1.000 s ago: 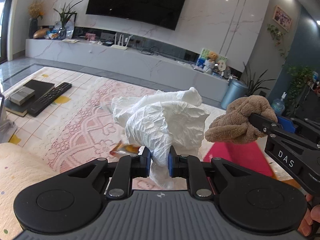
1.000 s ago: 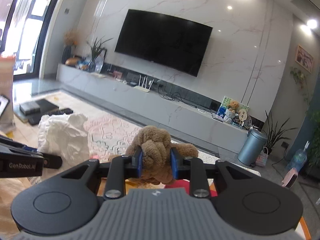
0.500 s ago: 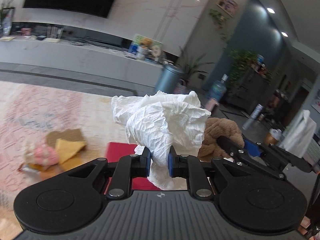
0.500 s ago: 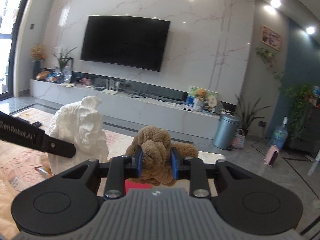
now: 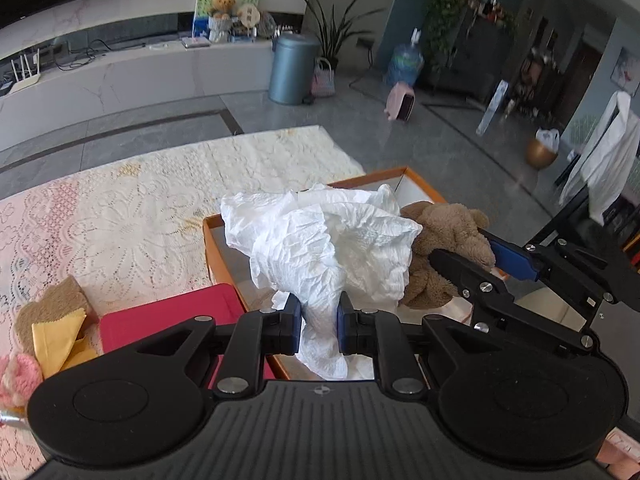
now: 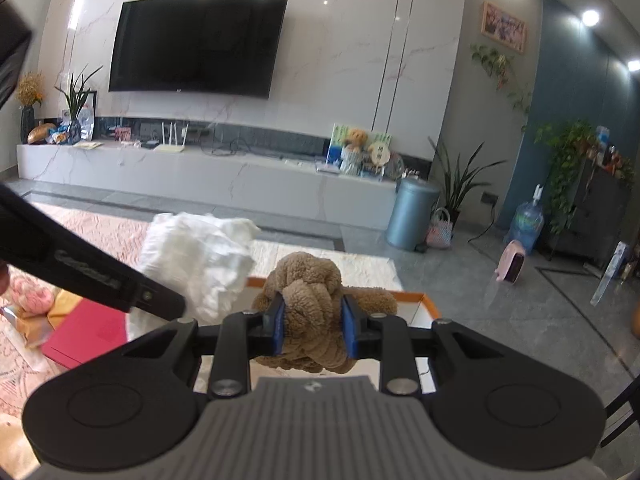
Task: Organize soft objects
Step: 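Carry tissue and plush over the orange box and open both grippers, then withdraw both tools back toward the remaining items, then grasp the pink-white crocheted toy with the left gripper, then grasp the snack bag with the right gripper while the left holds the crocheted toy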
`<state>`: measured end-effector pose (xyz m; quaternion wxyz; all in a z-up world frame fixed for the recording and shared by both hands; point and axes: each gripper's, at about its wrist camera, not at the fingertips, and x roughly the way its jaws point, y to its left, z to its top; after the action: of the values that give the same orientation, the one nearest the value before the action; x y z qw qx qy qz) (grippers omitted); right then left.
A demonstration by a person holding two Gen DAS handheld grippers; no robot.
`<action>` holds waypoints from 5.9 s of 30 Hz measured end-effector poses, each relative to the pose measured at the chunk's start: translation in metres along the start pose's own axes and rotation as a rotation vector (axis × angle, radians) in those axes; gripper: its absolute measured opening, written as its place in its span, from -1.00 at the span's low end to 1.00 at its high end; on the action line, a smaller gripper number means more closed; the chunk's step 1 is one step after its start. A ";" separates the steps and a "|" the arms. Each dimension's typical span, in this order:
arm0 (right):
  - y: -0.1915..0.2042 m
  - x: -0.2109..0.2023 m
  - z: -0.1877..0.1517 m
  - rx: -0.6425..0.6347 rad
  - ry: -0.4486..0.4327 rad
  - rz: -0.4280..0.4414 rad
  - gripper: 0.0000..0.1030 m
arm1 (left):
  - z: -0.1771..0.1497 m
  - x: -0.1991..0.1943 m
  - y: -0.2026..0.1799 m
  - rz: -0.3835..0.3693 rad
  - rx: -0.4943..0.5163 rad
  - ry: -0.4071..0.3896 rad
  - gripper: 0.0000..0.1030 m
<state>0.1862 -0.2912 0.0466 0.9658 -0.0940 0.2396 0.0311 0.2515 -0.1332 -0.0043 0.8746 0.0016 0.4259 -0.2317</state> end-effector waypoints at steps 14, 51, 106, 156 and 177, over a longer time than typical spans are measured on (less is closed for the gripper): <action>-0.021 0.084 -0.017 0.001 0.114 0.089 -0.46 | 0.015 0.065 0.008 -0.016 0.083 0.179 -0.64; -0.014 0.087 -0.037 -0.042 0.426 0.192 0.05 | -0.001 0.050 -0.027 0.089 0.300 0.129 0.65; 0.238 -0.015 -0.068 -0.010 0.067 0.249 0.16 | -0.217 -0.127 0.152 0.325 -0.447 -0.279 0.27; 0.304 0.122 -0.027 -0.117 0.198 0.383 -0.08 | -0.139 -0.055 0.258 0.223 -0.500 -0.199 -0.19; 0.358 0.100 -0.033 -0.427 0.137 0.520 0.18 | -0.174 -0.115 0.256 0.497 -0.604 -0.274 -0.35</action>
<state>0.2219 0.0552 -0.0890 0.8657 -0.2319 0.3079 0.3192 0.1650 0.1762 -0.0789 0.9137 -0.1830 0.3410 0.1240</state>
